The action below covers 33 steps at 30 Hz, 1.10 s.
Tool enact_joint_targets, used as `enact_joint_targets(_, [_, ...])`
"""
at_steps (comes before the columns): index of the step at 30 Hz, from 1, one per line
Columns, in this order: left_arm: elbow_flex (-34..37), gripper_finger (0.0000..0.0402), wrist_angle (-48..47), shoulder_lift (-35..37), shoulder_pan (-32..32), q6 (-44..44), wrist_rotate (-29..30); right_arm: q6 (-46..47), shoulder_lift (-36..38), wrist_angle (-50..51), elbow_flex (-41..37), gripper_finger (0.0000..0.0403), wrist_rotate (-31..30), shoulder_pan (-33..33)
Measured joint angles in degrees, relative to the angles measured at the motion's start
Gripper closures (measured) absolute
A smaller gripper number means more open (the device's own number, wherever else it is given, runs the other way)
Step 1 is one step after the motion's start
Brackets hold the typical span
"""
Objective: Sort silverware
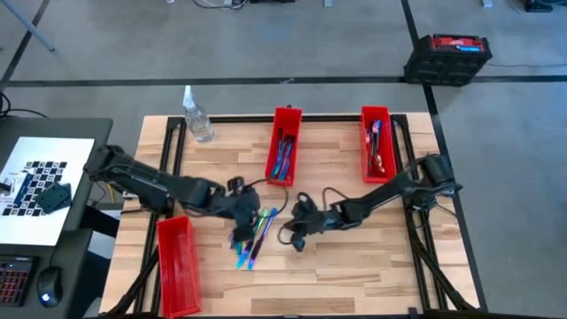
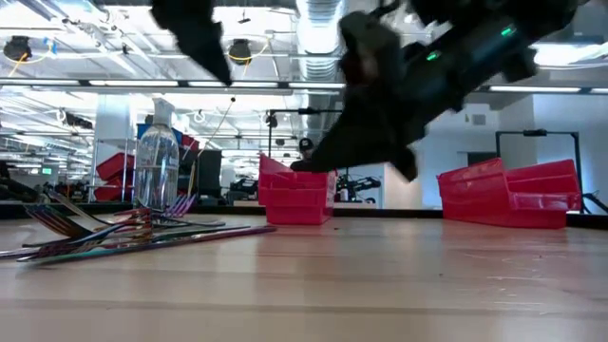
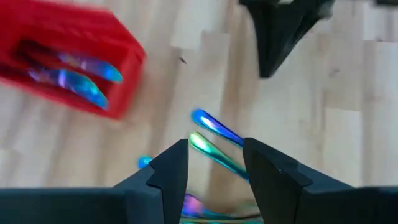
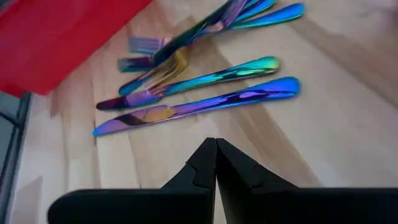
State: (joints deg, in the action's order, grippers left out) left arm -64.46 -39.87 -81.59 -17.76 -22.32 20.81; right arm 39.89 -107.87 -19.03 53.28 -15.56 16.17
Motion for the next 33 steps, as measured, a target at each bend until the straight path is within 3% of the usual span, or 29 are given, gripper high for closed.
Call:
enact_joint_targets(7, [11.2, 0.0261, 6.0, 0.9, -4.4, -10.4, 0.0, -8.0, -10.3, 0.8, 11.6, 0.0403, 2.3, -2.0])
enact_joint_targets(13, [13.6, 0.0261, 8.8, 0.9, -5.9, -12.5, 0.2, -11.6, -15.8, 5.9, 19.6, 0.0403, 2.4, -4.0])
enact_joint_targets(19, [13.6, 0.0261, 9.4, 0.9, -6.0, -12.0, 0.2, -11.9, -17.2, 10.7, 20.7, 0.0403, 2.2, -3.6])
enact_joint_targets(27, [13.6, 0.0261, 14.0, 0.9, -5.7, -3.1, 0.2, -12.1, -16.4, 18.4, 20.9, 0.0403, 1.3, -1.2])
enact_joint_targets(33, [13.6, 0.0261, 16.4, -4.2, -4.7, 4.6, 0.2, -10.0, -16.0, 24.3, 20.9, 0.0403, 0.8, 1.2])
